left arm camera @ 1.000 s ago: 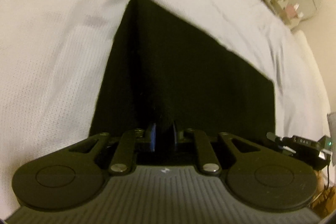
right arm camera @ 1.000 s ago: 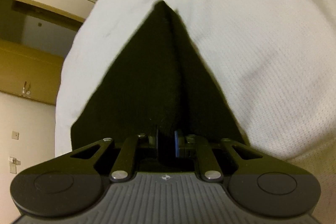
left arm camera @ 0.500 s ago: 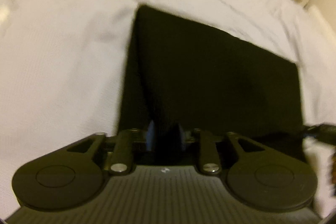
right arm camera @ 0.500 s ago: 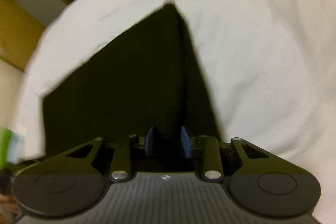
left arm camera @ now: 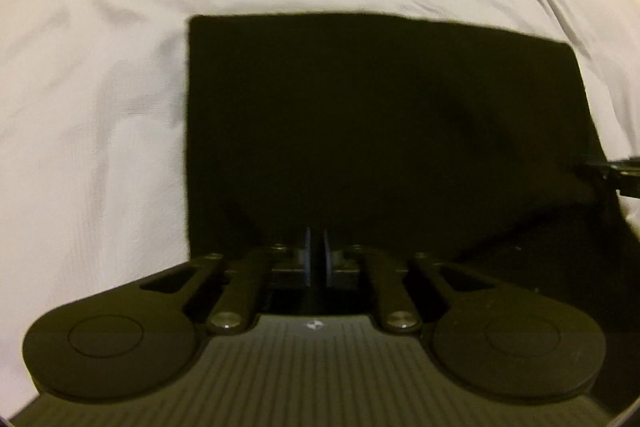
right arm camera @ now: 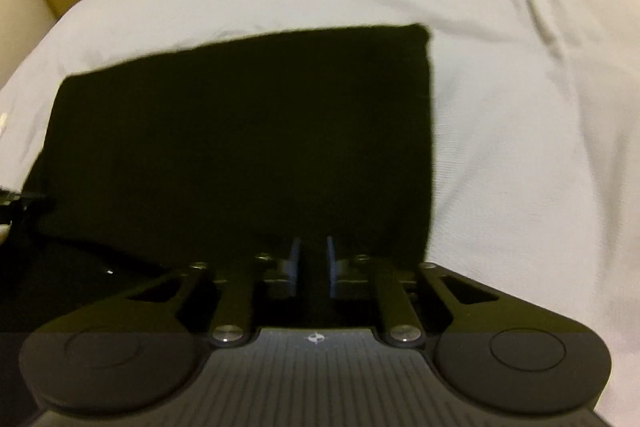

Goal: Fold clothes

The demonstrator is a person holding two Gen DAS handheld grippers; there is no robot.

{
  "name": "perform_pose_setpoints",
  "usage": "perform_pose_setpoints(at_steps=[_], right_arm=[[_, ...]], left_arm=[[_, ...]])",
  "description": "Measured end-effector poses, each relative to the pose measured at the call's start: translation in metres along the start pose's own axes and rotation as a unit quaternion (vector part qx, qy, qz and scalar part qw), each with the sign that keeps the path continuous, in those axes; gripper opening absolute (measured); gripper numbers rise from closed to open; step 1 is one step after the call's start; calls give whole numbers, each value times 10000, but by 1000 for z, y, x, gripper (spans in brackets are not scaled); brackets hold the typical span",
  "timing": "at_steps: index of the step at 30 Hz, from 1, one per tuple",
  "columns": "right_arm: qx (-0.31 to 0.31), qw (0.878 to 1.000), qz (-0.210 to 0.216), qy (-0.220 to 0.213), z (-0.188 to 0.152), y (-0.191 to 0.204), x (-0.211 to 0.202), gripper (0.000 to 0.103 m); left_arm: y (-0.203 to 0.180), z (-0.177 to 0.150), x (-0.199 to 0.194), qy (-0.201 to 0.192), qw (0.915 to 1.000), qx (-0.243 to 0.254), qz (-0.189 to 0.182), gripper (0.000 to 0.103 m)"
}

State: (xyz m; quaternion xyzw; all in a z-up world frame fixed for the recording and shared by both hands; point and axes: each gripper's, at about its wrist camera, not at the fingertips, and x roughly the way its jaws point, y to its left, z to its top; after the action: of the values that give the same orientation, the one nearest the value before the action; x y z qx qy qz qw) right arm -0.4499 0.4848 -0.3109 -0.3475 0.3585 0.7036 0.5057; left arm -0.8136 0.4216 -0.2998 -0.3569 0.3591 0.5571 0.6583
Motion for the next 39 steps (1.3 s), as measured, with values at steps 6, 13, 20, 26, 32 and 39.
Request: perform_pose_setpoints(at_steps=[6,13,20,26,32,39], right_arm=[[231,9994,179,-193,-21,9,-48,35],[544,9953,-370,715,-57,19,-42,48],[915,9922,-461,712,-68,39,-91,74],[846,9900,-544,988,-74,42,-97,75],[762,9906,-475,1033,-82,38,-104,77],[672,9914,-379,1058,-98,43,-115,79]], left_arm=[[-16,-20,-19,117,9996,219,-137,12],[-31,-33,-23,741,9966,-303,190,13],[-55,-38,-58,1297,9893,-575,335,31],[-68,-55,-61,1413,9869,-527,569,35],[-76,-67,-62,1567,9831,-597,734,36],[-80,-77,-70,1518,9828,-646,835,38]])
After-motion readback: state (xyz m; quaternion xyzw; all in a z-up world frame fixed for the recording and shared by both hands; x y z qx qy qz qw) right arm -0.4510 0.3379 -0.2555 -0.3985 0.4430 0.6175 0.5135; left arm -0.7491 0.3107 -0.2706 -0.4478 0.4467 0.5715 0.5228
